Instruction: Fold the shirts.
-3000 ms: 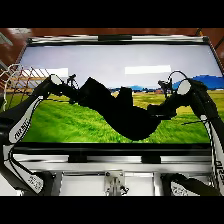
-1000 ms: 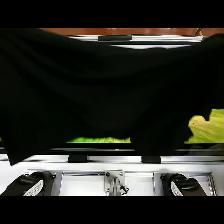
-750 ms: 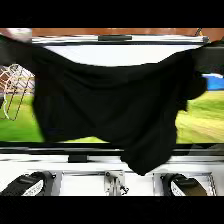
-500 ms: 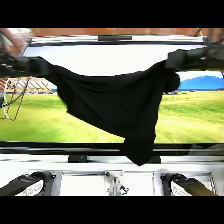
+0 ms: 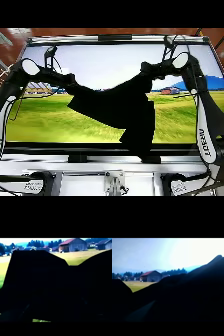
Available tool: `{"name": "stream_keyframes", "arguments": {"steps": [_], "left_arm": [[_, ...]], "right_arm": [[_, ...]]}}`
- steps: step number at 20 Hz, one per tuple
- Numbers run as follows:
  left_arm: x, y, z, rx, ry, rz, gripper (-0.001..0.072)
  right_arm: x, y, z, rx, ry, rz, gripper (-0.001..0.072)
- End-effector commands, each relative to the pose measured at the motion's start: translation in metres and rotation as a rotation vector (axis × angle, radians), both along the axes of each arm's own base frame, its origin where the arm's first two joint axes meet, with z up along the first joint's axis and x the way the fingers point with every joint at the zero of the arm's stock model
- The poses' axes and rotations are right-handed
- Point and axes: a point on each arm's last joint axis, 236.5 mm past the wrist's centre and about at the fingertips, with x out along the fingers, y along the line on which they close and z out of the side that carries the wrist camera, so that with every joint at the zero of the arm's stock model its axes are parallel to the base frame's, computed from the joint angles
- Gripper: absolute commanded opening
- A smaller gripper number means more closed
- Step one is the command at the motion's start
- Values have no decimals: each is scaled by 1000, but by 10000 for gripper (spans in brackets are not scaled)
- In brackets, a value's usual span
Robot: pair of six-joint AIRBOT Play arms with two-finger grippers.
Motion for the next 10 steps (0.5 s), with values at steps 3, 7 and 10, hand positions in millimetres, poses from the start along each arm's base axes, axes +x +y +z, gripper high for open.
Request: {"name": "stream_keyframes", "arguments": {"steps": [3, 7, 10], "left_arm": [[3, 67, -8, 59, 96, 81, 673], [-42, 134, -50, 72, 322, 169, 532], [-61, 116, -90, -41, 381, 151, 533]], "right_arm": [[-44, -56, -14, -177, 163, 93, 616], [-136, -140, -51, -255, 548, 94, 615], [-159, -126, -68, -16, 625, 53, 615]]}}
